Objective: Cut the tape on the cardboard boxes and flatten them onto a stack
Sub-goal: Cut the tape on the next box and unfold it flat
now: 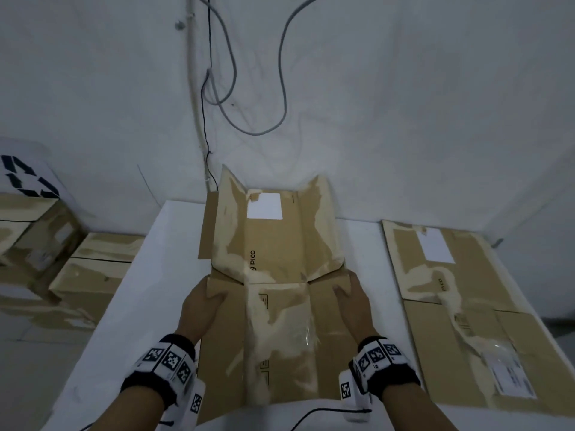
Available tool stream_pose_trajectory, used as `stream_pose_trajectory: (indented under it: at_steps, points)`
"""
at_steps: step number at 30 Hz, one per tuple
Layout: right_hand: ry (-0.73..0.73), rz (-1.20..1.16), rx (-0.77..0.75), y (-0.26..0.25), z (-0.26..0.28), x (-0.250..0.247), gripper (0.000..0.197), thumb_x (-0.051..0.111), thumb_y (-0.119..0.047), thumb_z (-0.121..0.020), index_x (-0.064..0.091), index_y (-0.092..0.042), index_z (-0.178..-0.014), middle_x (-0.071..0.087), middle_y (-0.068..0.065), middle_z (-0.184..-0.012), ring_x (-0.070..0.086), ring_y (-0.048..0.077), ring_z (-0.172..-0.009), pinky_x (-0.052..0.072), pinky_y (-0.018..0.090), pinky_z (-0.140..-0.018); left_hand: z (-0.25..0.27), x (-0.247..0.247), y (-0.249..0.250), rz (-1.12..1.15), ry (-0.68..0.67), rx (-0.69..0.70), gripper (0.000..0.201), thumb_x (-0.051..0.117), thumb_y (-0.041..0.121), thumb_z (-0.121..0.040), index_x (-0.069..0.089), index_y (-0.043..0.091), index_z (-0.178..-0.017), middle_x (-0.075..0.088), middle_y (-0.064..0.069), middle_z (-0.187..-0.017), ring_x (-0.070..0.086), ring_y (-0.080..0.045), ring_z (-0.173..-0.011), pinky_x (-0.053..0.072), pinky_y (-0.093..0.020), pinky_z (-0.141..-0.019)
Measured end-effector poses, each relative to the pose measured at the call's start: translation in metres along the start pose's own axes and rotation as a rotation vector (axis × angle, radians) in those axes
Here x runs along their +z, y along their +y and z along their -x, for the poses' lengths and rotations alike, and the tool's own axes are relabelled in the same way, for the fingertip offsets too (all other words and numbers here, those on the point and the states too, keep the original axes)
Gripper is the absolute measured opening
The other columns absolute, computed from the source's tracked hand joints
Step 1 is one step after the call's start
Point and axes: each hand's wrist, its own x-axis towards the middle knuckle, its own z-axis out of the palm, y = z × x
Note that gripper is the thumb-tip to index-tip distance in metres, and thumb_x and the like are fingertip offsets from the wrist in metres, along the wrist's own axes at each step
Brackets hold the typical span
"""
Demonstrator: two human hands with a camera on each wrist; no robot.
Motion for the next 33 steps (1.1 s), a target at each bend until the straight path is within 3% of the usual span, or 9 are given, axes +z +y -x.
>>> stream_pose_trajectory:
  at_steps: [4, 6, 10, 13, 15, 18, 22, 29, 33]
  points:
    - [-0.028, -0.002, -0.065, 0.015, -0.012, -0.063, 0.048, 0.050, -0.023, -0.101, 0.036, -0.022, -0.148, 0.059, 0.007, -0.127, 0.057, 0.029, -0.113, 0.042, 0.030, -0.083, 0.031, 0.041, 0.035, 0.087, 0.046, -0.005, 0.032, 0.063, 0.039, -0.080, 0.057, 0.020, -0.104, 0.064, -0.004, -0.102, 0.058, -0.025, -0.094, 0.043, -0.034, -0.079]
    - [-0.033, 0.020, -0.100, 0.021, -0.016, -0.101, 0.050, 0.050, -0.022, -0.102, 0.034, -0.020, -0.149, 0.053, 0.010, -0.138, 0.052, 0.029, -0.122, 0.039, 0.027, -0.088, 0.047, 0.067, 0.058, 0.132, 0.062, 0.006, 0.041, 0.056, 0.044, -0.070, 0.057, 0.021, -0.104, 0.063, -0.004, -0.102, 0.059, -0.027, -0.095, 0.047, -0.039, -0.084]
    - [0.011, 0.016, -0.102, 0.051, -0.029, -0.187, 0.056, 0.050, -0.024, -0.102, 0.028, -0.017, -0.153, 0.040, 0.009, -0.152, 0.039, 0.030, -0.137, 0.034, 0.029, -0.096, 0.073, 0.134, 0.107, 0.194, 0.043, 0.061, 0.039, 0.060, 0.041, -0.073, 0.058, 0.017, -0.104, 0.065, -0.007, -0.105, 0.061, -0.029, -0.098, 0.049, -0.047, -0.089]
    - [0.055, 0.020, -0.098, 0.069, -0.034, -0.243, 0.056, 0.052, -0.024, -0.101, 0.030, -0.016, -0.152, 0.041, 0.011, -0.151, 0.041, 0.030, -0.135, 0.035, 0.031, -0.097, 0.078, 0.178, 0.137, 0.222, 0.018, 0.085, 0.017, 0.065, 0.020, -0.089, 0.058, 0.014, -0.104, 0.065, -0.008, -0.103, 0.061, -0.030, -0.099, 0.048, -0.042, -0.089]
    - [0.107, 0.053, -0.071, 0.081, -0.038, -0.287, 0.056, 0.052, -0.023, -0.101, 0.031, -0.014, -0.151, 0.043, 0.013, -0.149, 0.043, 0.032, -0.133, 0.035, 0.031, -0.095, 0.080, 0.212, 0.165, 0.228, -0.019, 0.099, 0.016, 0.064, 0.015, -0.090, 0.058, 0.013, -0.105, 0.065, -0.009, -0.105, 0.060, -0.031, -0.101, 0.049, -0.043, -0.090]
    - [0.161, 0.100, -0.045, 0.107, -0.053, -0.351, 0.058, 0.056, -0.027, -0.099, 0.034, -0.011, -0.150, 0.044, 0.017, -0.146, 0.044, 0.035, -0.131, 0.035, 0.038, -0.101, 0.081, 0.263, 0.206, 0.269, -0.088, 0.116, 0.029, 0.067, 0.025, -0.082, 0.058, 0.012, -0.106, 0.066, -0.012, -0.108, 0.061, -0.031, -0.101, 0.049, -0.047, -0.091]
    - [0.197, 0.118, -0.007, 0.150, -0.068, -0.416, 0.053, 0.058, -0.029, -0.096, 0.042, -0.007, -0.141, 0.052, 0.018, -0.134, 0.050, 0.036, -0.120, 0.038, 0.040, -0.094, 0.079, 0.327, 0.239, 0.304, -0.191, 0.096, 0.041, 0.064, 0.036, -0.072, 0.058, 0.014, -0.107, 0.065, -0.012, -0.111, 0.061, -0.031, -0.102, 0.049, -0.050, -0.092]
    - [0.134, 0.182, 0.135, 0.219, -0.102, -0.448, 0.047, 0.058, -0.013, -0.097, 0.042, 0.001, -0.140, 0.050, 0.025, -0.135, 0.050, 0.039, -0.121, 0.039, 0.042, -0.094, 0.057, 0.412, 0.227, 0.286, -0.289, -0.044, 0.045, 0.068, 0.024, -0.087, 0.055, 0.007, -0.127, 0.061, -0.013, -0.124, 0.057, -0.033, -0.112, 0.046, -0.049, -0.098]
    - [0.083, 0.205, 0.213, 0.255, -0.120, -0.435, 0.049, 0.056, -0.013, -0.098, 0.040, 0.000, -0.142, 0.047, 0.024, -0.139, 0.048, 0.039, -0.124, 0.038, 0.041, -0.095, 0.039, 0.445, 0.195, 0.173, -0.336, -0.121, 0.053, 0.066, 0.031, -0.089, 0.050, 0.006, -0.134, 0.057, -0.013, -0.131, 0.054, -0.031, -0.118, 0.043, -0.044, -0.102]
